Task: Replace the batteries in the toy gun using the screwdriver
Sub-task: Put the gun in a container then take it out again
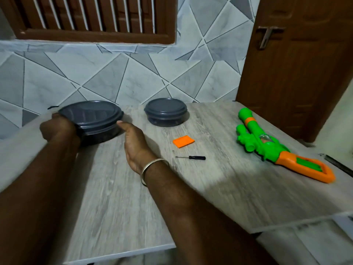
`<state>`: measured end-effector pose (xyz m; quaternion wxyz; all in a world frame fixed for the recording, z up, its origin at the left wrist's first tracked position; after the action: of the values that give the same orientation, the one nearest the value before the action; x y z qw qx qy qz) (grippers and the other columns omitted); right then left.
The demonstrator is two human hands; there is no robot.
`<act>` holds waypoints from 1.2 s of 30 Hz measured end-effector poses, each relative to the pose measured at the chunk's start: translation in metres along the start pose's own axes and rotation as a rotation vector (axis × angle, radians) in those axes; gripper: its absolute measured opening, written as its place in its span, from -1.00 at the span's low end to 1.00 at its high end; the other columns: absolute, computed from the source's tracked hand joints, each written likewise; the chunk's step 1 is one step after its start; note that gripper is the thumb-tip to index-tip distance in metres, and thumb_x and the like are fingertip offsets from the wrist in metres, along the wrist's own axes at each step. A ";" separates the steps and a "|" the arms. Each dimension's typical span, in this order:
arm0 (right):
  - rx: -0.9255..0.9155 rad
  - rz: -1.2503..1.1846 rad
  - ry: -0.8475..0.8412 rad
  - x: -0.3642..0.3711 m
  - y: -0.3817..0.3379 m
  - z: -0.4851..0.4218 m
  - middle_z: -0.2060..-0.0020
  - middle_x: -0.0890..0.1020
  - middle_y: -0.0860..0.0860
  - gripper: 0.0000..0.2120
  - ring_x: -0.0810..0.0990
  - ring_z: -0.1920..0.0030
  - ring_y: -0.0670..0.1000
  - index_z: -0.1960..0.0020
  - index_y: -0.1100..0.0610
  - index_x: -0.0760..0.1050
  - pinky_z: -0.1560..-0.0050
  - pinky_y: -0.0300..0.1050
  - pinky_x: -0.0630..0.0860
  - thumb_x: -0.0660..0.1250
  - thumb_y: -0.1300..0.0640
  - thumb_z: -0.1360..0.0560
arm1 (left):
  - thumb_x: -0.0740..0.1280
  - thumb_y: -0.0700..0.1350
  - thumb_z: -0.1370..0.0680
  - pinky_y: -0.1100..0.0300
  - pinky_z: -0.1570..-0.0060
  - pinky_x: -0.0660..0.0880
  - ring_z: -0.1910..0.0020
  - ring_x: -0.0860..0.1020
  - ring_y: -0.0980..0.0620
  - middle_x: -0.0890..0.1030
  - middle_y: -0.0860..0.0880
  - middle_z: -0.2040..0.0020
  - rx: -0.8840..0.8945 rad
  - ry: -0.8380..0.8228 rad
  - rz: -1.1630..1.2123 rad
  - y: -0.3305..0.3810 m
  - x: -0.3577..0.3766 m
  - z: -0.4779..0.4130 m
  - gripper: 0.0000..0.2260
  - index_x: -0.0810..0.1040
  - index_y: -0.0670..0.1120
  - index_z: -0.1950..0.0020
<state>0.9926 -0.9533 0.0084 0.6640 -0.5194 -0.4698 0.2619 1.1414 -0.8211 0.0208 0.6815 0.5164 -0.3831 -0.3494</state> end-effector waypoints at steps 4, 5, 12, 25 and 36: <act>-0.020 -0.009 -0.004 -0.013 -0.008 0.008 -0.13 0.67 0.16 -0.39 0.61 -0.20 0.13 -0.19 0.24 0.60 -0.35 0.11 0.45 0.33 -0.10 -0.26 | 0.25 0.14 -0.50 0.09 -0.17 0.59 -0.17 0.62 -0.01 0.61 0.02 -0.28 -0.016 0.049 0.008 -0.005 0.000 -0.015 -0.50 0.53 -0.06 -0.36; -0.020 -0.014 0.000 -0.017 -0.012 0.010 -0.13 0.67 0.15 -0.39 0.61 -0.20 0.12 -0.18 0.23 0.61 -0.34 0.10 0.46 0.34 -0.10 -0.24 | 0.25 0.13 -0.51 0.07 -0.19 0.58 -0.19 0.61 -0.02 0.60 0.00 -0.30 -0.008 0.038 -0.012 -0.004 0.000 -0.011 -0.51 0.53 -0.06 -0.37; -0.067 -0.118 0.086 -0.067 -0.053 0.007 0.11 0.64 0.00 -0.91 0.65 0.09 -0.14 0.08 0.08 0.55 0.17 -0.38 0.52 0.31 0.07 -0.50 | 0.16 0.06 -0.62 0.09 -0.38 0.29 -0.40 0.45 -0.12 0.48 -0.14 -0.43 0.326 0.147 -0.297 0.014 -0.006 0.041 -0.55 0.42 -0.14 -0.44; -0.110 0.071 0.481 -0.154 -0.110 -0.063 -0.17 0.56 0.09 -0.48 0.57 -0.01 0.09 -0.34 0.20 0.44 0.25 -0.17 0.44 0.37 0.01 -0.44 | 0.25 0.12 -0.64 -0.02 -0.43 0.35 -0.43 0.43 -0.17 0.46 -0.16 -0.46 0.538 -0.639 -0.418 -0.024 0.126 0.152 -0.49 0.40 -0.15 -0.50; 0.000 0.211 0.370 -0.163 -0.096 -0.106 -0.09 0.64 0.21 -0.66 0.60 0.12 0.12 -0.26 0.28 0.52 0.30 -0.15 0.52 0.34 0.16 -0.53 | 0.37 0.08 -0.57 0.04 0.00 0.56 0.05 0.60 -0.10 0.65 -0.18 -0.07 0.268 -0.712 -0.393 -0.044 0.154 0.129 -0.64 0.58 -0.19 -0.17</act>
<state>1.0055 -1.1676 0.0387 0.7080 -0.6047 -0.2829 0.2301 1.0951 -1.0213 0.0252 0.3542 0.5107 -0.5307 -0.5763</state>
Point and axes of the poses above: each hand's wrist, its own z-axis away from the middle knuckle, its own x-axis out of the palm, y = z × x, the point moved 3 cm from there along -z, towards the middle knuckle
